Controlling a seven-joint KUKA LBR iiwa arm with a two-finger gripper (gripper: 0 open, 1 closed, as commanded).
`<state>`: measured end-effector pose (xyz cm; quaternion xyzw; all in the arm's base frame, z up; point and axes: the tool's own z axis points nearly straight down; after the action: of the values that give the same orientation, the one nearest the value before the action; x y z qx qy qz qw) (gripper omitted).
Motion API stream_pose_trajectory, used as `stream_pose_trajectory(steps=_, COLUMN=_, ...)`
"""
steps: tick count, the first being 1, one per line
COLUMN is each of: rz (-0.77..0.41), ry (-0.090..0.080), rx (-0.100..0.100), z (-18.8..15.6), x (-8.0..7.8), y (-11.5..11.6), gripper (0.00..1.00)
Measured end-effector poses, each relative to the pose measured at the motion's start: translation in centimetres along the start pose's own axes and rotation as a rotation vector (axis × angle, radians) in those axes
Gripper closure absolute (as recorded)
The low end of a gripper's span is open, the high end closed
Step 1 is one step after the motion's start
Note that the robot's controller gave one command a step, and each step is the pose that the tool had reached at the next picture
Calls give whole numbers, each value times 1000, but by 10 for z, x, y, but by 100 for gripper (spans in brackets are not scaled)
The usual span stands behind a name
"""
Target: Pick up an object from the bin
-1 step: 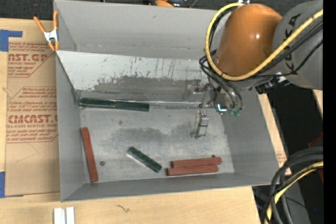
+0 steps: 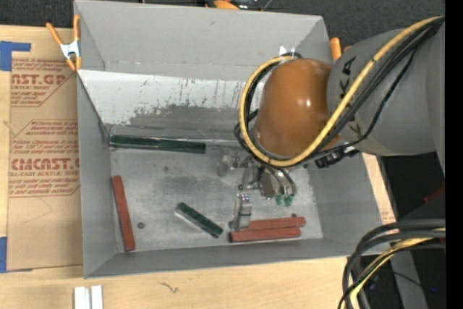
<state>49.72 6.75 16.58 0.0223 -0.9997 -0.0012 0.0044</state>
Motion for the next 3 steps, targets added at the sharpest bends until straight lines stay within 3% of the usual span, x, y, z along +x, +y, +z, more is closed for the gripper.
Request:
stream_pose_trajectory(steps=1, rz=-115, ry=-3, rx=0, z=67, x=7, y=80, gripper=0)
stream_pose_trajectory(steps=2, rz=-112, ry=-8, rx=7, z=98, x=-22, y=-9, gripper=0)
stream_pose_trajectory(steps=3, rz=-119, ry=-9, rx=3, z=96, x=-22, y=-3, gripper=100)
